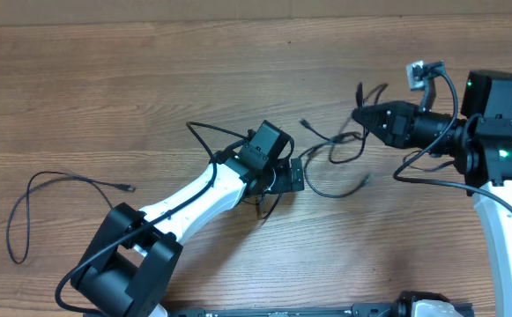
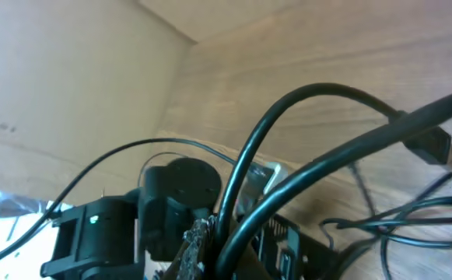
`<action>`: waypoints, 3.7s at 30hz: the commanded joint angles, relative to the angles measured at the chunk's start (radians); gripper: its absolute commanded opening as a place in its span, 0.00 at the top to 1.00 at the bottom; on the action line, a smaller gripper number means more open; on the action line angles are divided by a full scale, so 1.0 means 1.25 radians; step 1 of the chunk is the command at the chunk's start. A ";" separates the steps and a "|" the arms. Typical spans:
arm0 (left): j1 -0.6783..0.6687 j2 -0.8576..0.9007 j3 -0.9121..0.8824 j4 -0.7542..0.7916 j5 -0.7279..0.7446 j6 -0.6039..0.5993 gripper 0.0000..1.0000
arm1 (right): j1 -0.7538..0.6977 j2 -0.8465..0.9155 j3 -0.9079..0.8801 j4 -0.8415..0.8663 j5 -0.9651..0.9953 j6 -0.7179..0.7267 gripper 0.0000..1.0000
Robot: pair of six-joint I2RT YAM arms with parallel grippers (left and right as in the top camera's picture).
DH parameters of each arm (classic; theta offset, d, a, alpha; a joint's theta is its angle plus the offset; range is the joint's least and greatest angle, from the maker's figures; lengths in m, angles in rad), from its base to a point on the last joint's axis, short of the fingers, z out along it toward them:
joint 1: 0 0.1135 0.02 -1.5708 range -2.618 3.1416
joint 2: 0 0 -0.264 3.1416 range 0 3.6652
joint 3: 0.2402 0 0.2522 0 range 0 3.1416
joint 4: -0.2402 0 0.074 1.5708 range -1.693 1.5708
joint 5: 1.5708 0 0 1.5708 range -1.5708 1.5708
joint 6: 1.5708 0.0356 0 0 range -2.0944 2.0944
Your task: Untangle cables
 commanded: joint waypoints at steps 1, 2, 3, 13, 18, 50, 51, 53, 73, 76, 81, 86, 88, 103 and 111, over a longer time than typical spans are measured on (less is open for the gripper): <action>0.002 -0.019 -0.007 0.004 -0.009 0.025 0.00 | 0.005 -0.007 0.015 0.029 -0.038 0.026 0.96; 0.007 -0.020 -0.007 0.008 -0.003 0.031 0.00 | 0.005 -0.007 0.015 0.033 -0.038 0.036 0.96; 0.012 -0.020 -0.006 0.013 0.014 0.031 0.00 | 0.005 -0.007 0.015 0.035 -0.038 0.041 0.96; 0.074 -0.020 -0.006 0.242 0.374 0.143 0.00 | 0.005 -0.007 0.014 0.036 -0.036 0.135 0.96; 0.053 -0.020 -0.006 0.303 0.381 0.138 0.00 | 0.005 -0.007 0.014 0.044 -0.043 0.159 0.96; -0.023 -0.231 -0.005 0.105 0.033 0.565 0.01 | -0.014 -0.006 0.014 0.068 -0.117 0.274 0.96; -0.024 -0.238 -0.005 0.101 0.003 0.575 0.00 | -0.014 -0.006 0.014 0.068 -0.117 0.274 0.96; -0.027 -0.237 -0.005 0.102 -0.010 0.610 0.00 | -0.014 -0.006 0.014 0.068 -0.117 0.274 0.96; -0.028 0.008 -0.005 0.308 -0.008 0.634 0.00 | -0.014 -0.006 0.014 0.063 -0.121 0.296 0.96; -0.029 0.034 -0.005 0.345 -0.007 0.626 0.21 | -0.014 -0.006 0.014 0.059 -0.121 0.321 0.96; -0.022 0.064 -0.005 0.358 -0.038 0.559 0.96 | -0.014 -0.006 0.014 0.059 -0.117 0.337 0.96; 0.029 0.004 -0.005 0.353 -0.164 0.456 0.96 | -0.014 -0.006 0.014 0.023 0.032 0.327 0.96; 0.062 -0.051 -0.005 0.343 -0.172 0.453 0.96 | -0.014 -0.006 0.014 -0.029 0.193 0.328 0.96; 0.264 -0.367 -0.005 0.186 -0.168 0.328 0.96 | -0.014 0.065 0.004 -0.259 0.922 0.364 0.93; 0.311 -0.382 -0.005 0.236 -0.146 0.287 0.96 | -0.014 0.160 -0.003 -0.287 0.921 0.364 0.86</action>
